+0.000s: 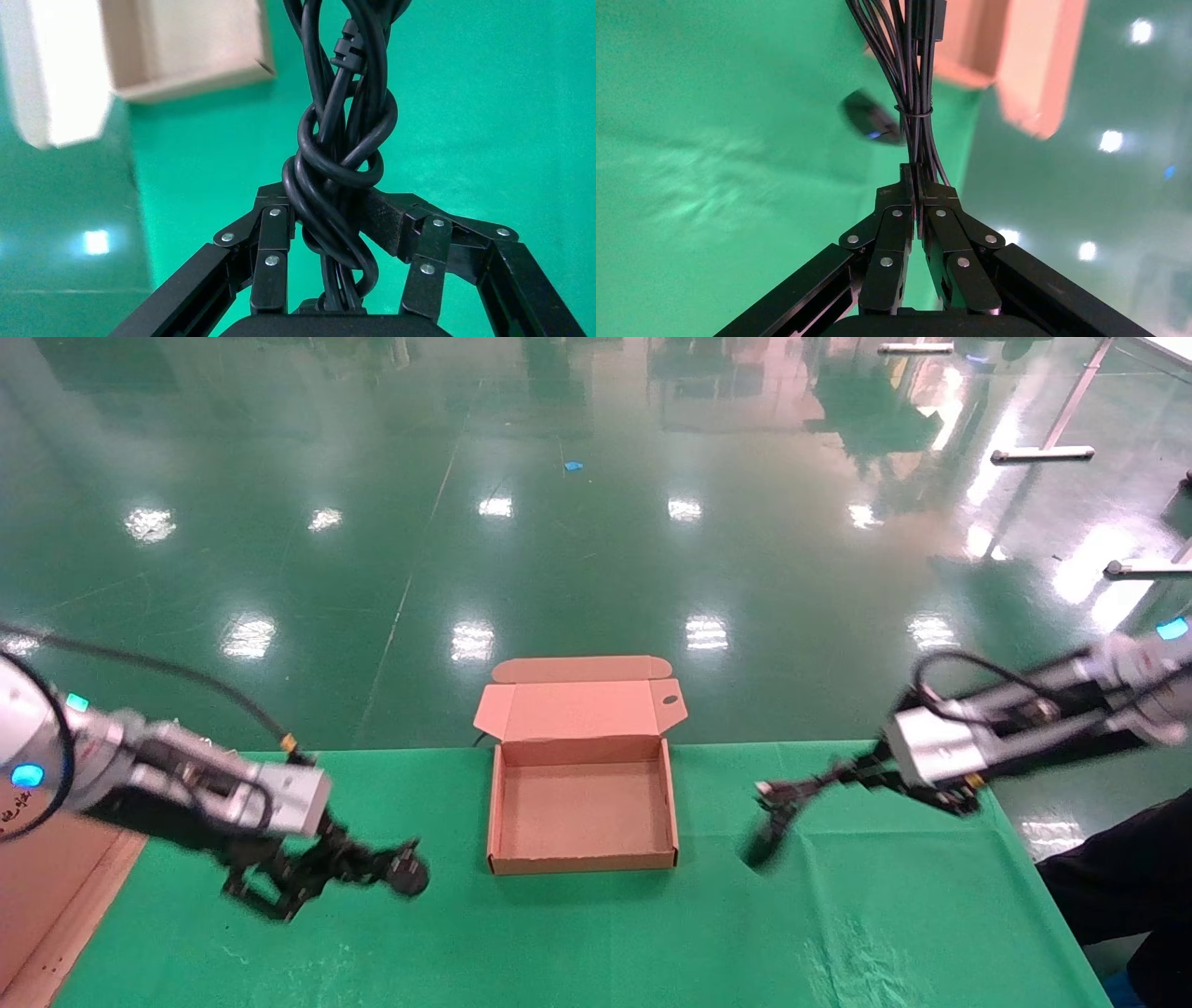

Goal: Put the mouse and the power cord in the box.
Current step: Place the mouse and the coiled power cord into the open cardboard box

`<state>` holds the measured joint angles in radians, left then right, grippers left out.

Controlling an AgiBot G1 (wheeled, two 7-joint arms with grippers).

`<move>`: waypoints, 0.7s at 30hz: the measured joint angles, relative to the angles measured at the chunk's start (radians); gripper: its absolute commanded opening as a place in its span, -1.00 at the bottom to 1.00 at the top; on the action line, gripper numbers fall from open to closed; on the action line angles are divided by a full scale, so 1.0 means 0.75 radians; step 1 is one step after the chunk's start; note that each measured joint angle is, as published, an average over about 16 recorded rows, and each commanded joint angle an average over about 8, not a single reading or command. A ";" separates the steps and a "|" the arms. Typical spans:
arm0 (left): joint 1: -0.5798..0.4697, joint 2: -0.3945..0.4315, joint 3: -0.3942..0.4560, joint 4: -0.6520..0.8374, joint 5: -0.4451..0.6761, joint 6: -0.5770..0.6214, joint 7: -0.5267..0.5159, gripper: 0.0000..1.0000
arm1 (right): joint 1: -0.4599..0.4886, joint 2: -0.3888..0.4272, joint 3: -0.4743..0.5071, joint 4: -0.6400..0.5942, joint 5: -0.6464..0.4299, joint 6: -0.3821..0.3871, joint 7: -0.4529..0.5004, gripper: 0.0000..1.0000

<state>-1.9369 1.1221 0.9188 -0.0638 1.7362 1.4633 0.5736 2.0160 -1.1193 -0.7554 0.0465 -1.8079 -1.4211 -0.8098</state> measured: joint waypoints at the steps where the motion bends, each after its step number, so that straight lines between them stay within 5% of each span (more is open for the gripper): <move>1: -0.015 0.008 -0.001 -0.003 -0.002 -0.002 -0.002 -1.00 | 0.012 -0.015 0.003 0.002 0.004 0.000 0.009 -1.00; 21: -0.121 0.239 -0.029 0.006 -0.031 -0.327 -0.015 -1.00 | 0.108 -0.276 0.031 0.004 0.045 0.157 0.131 -1.00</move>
<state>-2.0278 1.3010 0.8971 -0.0592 1.7130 1.2176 0.5622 2.0967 -1.3265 -0.7320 0.0498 -1.7739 -1.3032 -0.7116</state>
